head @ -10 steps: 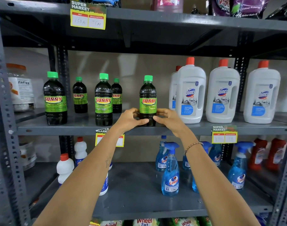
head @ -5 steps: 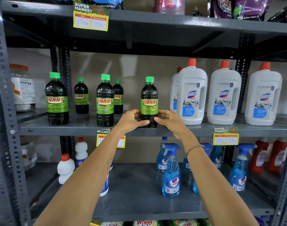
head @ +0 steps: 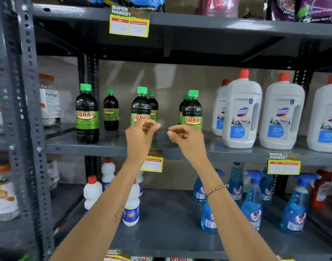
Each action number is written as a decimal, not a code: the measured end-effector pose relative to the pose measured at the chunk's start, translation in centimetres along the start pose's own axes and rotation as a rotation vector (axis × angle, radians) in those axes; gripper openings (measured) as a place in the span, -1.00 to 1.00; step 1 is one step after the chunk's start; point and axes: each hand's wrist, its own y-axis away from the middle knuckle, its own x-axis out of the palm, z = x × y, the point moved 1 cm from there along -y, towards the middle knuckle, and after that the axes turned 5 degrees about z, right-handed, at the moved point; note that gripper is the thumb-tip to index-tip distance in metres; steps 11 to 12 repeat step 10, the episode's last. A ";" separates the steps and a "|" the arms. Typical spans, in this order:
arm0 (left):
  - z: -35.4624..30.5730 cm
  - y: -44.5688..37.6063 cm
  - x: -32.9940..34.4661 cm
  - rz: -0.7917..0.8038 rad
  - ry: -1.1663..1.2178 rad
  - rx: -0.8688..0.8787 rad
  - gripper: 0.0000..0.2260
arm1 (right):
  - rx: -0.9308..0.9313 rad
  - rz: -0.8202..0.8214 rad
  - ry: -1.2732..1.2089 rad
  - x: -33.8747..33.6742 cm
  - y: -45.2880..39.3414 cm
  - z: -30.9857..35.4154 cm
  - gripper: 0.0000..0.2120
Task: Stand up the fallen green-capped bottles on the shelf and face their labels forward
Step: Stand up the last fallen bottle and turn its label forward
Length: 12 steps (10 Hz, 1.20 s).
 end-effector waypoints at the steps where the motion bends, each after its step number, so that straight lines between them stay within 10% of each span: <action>1: 2.1 -0.7 -3.6 -0.210 0.004 0.011 -0.66 | 0.073 0.051 0.008 3.2 -1.5 -0.3 -0.79; 2: 4.3 -1.5 -5.0 -0.064 -0.021 -0.161 -0.44 | 0.169 0.125 0.060 4.8 -2.4 -0.8 -0.57; 3: 6.1 -2.1 -5.9 0.430 -0.176 -0.396 -0.40 | 0.231 0.254 0.139 7.1 -3.4 -1.5 -0.43; 4: 6.6 -2.1 -6.0 0.568 -0.280 -0.346 -0.54 | 0.219 0.251 0.128 8.1 -3.4 -1.6 -0.57; 12: 5.7 -1.3 -5.8 0.520 -0.213 -0.227 -0.62 | 0.246 0.232 0.069 7.5 -2.4 -1.1 -0.70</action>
